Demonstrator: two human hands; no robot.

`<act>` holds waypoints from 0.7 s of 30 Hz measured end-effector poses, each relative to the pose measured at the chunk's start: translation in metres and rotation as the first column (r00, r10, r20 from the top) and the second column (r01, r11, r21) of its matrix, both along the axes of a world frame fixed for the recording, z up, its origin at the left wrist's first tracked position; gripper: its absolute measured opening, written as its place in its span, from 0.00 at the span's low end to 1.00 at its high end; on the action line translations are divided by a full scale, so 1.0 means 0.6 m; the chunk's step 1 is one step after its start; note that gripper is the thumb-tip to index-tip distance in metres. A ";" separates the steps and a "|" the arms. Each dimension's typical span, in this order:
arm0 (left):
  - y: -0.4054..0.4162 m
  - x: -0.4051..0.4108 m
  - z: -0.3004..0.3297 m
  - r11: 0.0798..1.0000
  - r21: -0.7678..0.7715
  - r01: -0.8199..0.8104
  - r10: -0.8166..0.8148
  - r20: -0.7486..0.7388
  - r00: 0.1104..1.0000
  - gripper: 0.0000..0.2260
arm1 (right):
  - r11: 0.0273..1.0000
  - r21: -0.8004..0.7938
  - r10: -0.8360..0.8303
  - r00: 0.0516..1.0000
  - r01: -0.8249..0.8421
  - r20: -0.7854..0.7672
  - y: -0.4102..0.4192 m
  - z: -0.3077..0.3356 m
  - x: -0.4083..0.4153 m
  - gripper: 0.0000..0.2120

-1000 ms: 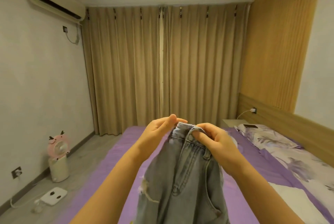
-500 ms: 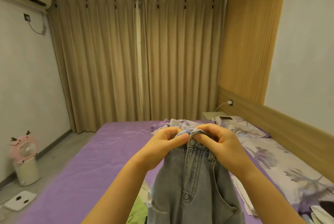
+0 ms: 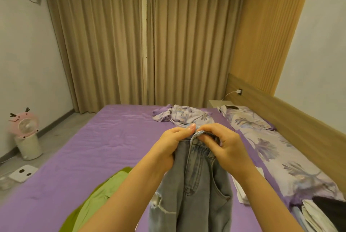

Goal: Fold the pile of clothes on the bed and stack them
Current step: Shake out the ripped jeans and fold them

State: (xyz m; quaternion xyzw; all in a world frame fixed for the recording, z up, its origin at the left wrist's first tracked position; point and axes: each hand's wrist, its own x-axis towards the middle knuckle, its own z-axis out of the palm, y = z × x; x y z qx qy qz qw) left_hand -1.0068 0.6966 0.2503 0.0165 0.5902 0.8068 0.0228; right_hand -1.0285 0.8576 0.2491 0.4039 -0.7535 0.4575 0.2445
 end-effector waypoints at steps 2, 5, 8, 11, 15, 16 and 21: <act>0.000 0.000 -0.006 1.000 -0.009 -0.007 0.007 0.045 0.999 0.13 | 0.998 0.004 0.058 0.997 -0.058 0.054 -0.004 -0.008 -0.001 0.08; -0.001 -0.002 -0.021 0.998 -0.049 -0.045 0.050 0.108 0.993 0.16 | 0.998 0.013 0.055 0.993 -0.057 0.106 -0.017 -0.026 -0.001 0.09; -0.010 -0.001 -0.042 0.996 -0.071 -0.052 0.060 0.116 0.991 0.13 | 1.000 -0.027 0.015 0.994 -0.012 0.111 -0.036 -0.048 0.004 0.08; -0.026 -0.005 -0.059 0.992 -0.119 -0.042 0.054 0.099 0.994 0.11 | 0.997 -0.071 -0.021 0.993 0.029 0.114 -0.053 -0.065 0.012 0.07; -0.046 -0.016 -0.065 0.990 -0.136 -0.021 0.024 0.019 1.000 0.12 | 0.994 -0.041 -0.096 0.978 0.105 0.185 -0.069 -0.062 0.011 0.03; -0.052 -0.019 -0.066 0.988 -0.153 -0.013 0.011 -0.015 1.000 0.14 | 0.992 -0.040 -0.105 0.964 0.118 0.242 -0.070 -0.057 0.007 0.03; -0.084 -0.032 -0.078 0.941 -0.331 0.062 -0.113 -0.138 0.984 0.21 | 0.983 -0.168 0.049 0.762 0.079 0.645 -0.068 -0.039 -0.021 0.07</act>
